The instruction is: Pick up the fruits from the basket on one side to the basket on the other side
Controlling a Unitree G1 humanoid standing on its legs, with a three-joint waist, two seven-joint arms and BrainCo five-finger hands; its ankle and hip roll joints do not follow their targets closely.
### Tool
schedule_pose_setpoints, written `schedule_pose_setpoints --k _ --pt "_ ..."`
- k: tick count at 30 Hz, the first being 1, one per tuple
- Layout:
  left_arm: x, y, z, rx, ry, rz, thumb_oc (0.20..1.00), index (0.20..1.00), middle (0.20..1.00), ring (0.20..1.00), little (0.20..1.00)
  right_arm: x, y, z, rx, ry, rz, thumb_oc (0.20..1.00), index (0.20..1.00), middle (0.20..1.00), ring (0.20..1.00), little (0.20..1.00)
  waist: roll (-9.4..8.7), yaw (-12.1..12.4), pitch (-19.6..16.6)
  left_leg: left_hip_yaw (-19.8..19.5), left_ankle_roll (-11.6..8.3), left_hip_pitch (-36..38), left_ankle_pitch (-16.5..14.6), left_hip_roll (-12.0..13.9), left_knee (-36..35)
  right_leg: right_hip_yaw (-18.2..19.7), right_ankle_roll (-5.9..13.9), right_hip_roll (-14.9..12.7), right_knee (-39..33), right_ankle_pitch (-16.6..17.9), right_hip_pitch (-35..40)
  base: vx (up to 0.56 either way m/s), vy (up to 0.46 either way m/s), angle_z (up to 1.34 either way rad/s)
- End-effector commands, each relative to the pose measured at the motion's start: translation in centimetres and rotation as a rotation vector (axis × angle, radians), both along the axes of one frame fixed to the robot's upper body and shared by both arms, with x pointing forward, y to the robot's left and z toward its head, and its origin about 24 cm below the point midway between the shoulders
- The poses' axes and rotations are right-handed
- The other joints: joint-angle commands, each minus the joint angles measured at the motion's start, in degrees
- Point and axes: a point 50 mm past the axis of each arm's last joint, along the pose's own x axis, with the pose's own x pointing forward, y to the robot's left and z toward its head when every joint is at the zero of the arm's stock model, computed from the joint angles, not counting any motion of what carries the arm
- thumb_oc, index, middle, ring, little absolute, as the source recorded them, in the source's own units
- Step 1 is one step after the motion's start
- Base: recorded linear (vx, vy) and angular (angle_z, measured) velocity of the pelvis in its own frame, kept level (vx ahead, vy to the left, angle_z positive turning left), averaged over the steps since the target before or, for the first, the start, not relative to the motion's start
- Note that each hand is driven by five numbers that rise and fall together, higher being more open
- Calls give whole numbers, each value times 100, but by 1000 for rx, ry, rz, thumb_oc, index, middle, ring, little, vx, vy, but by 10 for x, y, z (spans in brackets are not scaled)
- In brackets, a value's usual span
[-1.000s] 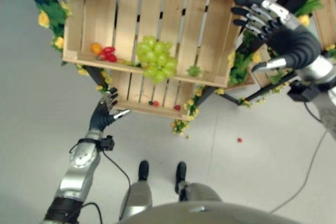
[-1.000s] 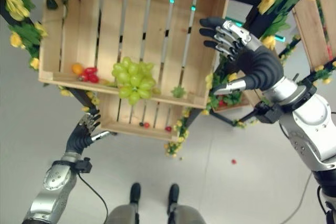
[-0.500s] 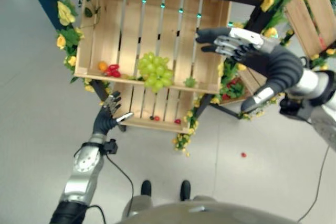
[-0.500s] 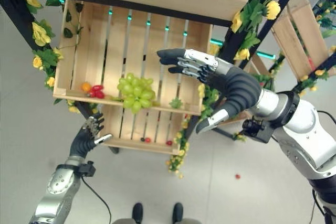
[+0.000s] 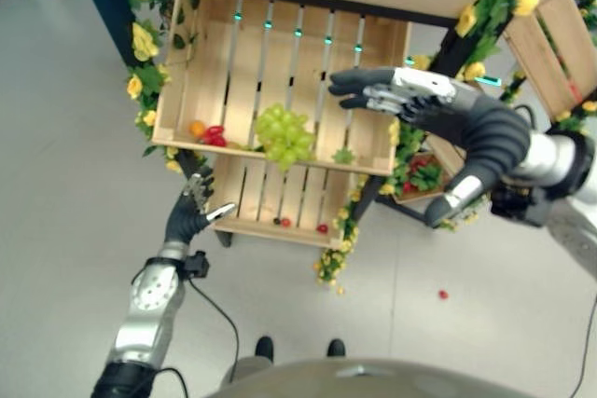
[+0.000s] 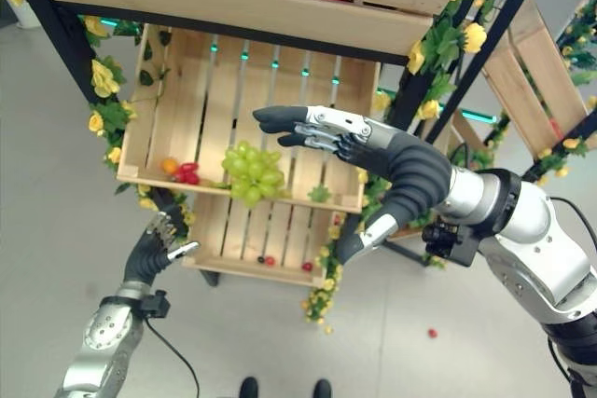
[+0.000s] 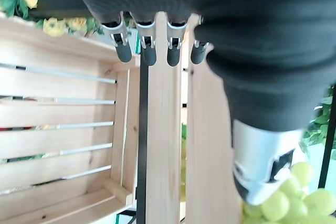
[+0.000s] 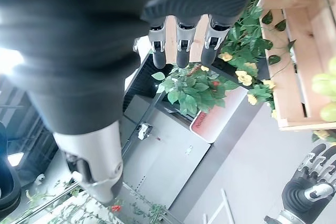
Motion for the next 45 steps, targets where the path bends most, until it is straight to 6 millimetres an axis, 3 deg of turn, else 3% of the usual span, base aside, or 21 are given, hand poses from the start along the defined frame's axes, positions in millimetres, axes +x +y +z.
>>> schedule_pose_setpoints --k 1,4,5,10,12,13,14,16,19,21,22,26,28,30,33,37,40,41,43,44,45 --pt "11 4 23 51 -126 -36 1000 1000 1000 1000 1000 3 0 10 47 -26 17 1000 1000 1000 1000 1000 91 64 58 -613 -33 35 -664 -84 420 836 434 83 1321 -591 -312 -21 -168 131" --pt "14 1 23 42 -129 -44 1000 1000 1000 1000 1000 3 -3 10 53 -29 2 1000 1000 1000 1000 1000 74 38 61 -932 -92 -39 -627 -83 480 849 326 112 1224 -824 -151 -15 -197 125" --pt "14 1 21 34 -127 -34 1000 1000 1000 1000 1000 3 -4 10 69 -28 6 1000 1000 1000 1000 1000 24 167 68 -1271 -215 -152 -542 -39 536 661 230 174 1166 -970 -95 -33 -324 99" --pt "16 -4 23 25 -127 -65 1000 1000 1000 1000 1000 2 -1 15 88 -35 40 1000 1000 1000 1000 1000 -71 434 275 -1912 -643 -715 -128 95 703 -39 60 407 501 -1018 206 -126 -378 140" --pt "17 -5 23 20 -131 -69 1000 1000 1000 1000 1000 2 0 17 93 -39 41 1000 1000 1000 1000 1000 -46 477 400 -1446 -729 -1003 163 301 586 -391 52 428 282 -1029 295 -195 -195 165" --pt "19 -6 23 20 -133 -68 1000 1000 1000 1000 1000 2 1 17 75 -46 36 1000 1000 1000 1000 1000 -31 449 463 -686 -688 -1203 223 513 478 -622 69 387 217 -1028 314 -182 -81 130" --pt "20 -7 23 13 -131 -73 1000 1000 1000 1000 1000 3 1 17 81 -49 26 1000 1000 1000 1000 1000 -10 462 473 -523 -674 -1218 271 581 440 -707 73 371 201 -993 297 -167 -95 98" --pt "23 -8 24 16 -131 -79 1000 1000 1000 1000 1000 5 -3 11 124 -36 -14 1000 1000 1000 1000 1000 -22 390 526 737 -658 -1268 262 902 546 -1260 45 220 125 -918 283 -177 -95 152" --pt "22 -6 25 16 -135 -77 1000 1000 1000 1000 1000 4 -4 10 130 -35 -19 1000 1000 1000 1000 1000 -43 413 538 769 -661 -1238 175 931 888 -1480 4 170 94 -865 290 -124 -70 146" --pt "17 -1 24 3 -130 -62 1000 1000 1000 1000 1000 3 -4 7 139 -21 -6 1000 1000 1000 1000 1000 -144 479 446 841 -608 -1092 -258 793 1338 -1917 -82 76 0 -846 305 -108 -55 96" --pt "17 1 21 -1 -120 -52 1000 1000 1000 1000 1000 3 -5 7 144 -14 -4 1000 1000 1000 1000 1000 -183 454 407 1030 -646 -955 -549 855 1508 -1980 -73 86 -40 -940 361 -52 -14 115" --pt "19 7 9 24 -74 -8 1000 1000 1000 1000 1000 4 -9 5 161 -9 -29 1000 1000 1000 1000 1000 -203 228 267 2388 -689 -508 -718 1250 1540 -2719 -82 -33 -191 -780 323 -90 78 162" --pt "21 8 0 41 -42 7 1000 1000 1000 1000 1000 2 -11 5 166 -8 -29 1000 1000 1000 1000 1000 -180 127 214 2595 -697 -416 -773 1270 1516 -2902 -78 -70 -246 -722 333 -30 142 121" --pt "19 10 -22 128 49 36 1000 1000 1000 1000 1000 1 -15 0 193 15 -41 1000 1000 1000 1000 1000 -87 -36 152 3007 -673 -315 -734 1177 1224 -3245 -24 -172 -290 -475 270 -27 249 55" --pt "3 26 -42 252 153 65 1000 1000 1000 1000 1000 3 -12 -2 203 20 -25 1000 1000 1000 1000 1000 -48 125 139 2661 -568 -333 -803 955 1042 -3250 78 -311 -254 -325 309 53 311 129" --pt "-12 42 -52 289 223 99 1000 1000 1000 1000 1000 3 -9 -3 207 20 -8 1000 1000 1000 1000 1000 -71 290 177 2574 -431 -351 -876 796 986 -3295 164 -485 -147 -257 337 32 268 31" --pt "-19 47 -56 359 251 90 1000 1000 1000 1000 1000 5 -4 -10 214 40 5 1000 1000 1000 1000 1000 16 555 187 2256 -193 -324 -1063 466 955 -3444 255 -892 456 -299 368 140 431 61" --pt "-20 46 -55 359 248 85 1000 1000 1000 1000 1000 5 -4 -12 214 43 -4 1000 1000 1000 1000 1000 71 568 209 2069 -85 -277 -1121 320 918 -3456 325 -1160 928 -325 329 181 425 58" --pt "-18 43 -57 361 250 68 1000 1000 1000 1000 1000 8 -3 -15 226 53 -13 1000 1000 1000 1000 1000 165 460 311 1694 71 -185 -1174 129 895 -2989 388 -1438 1744 -238 132 170 358 83" --pt "-17 40 -58 368 252 55 1000 1000 1000 1000 1000 8 -4 -17 237 58 -24 1000 1000 1000 1000 1000 207 369 350 1544 103 -137 -1191 80 897 -2606 401 -1405 1943 -246 -7 132 241 128" --pt "-15 38 -59 367 253 48 1000 1000 1000 1000 1000 9 -6 -23 231 80 -44 1000 1000 1000 1000 1000 218 173 349 1332 123 -95 -1159 14 840 -1867 367 -1074 2054 -440 -223 101 181 134"
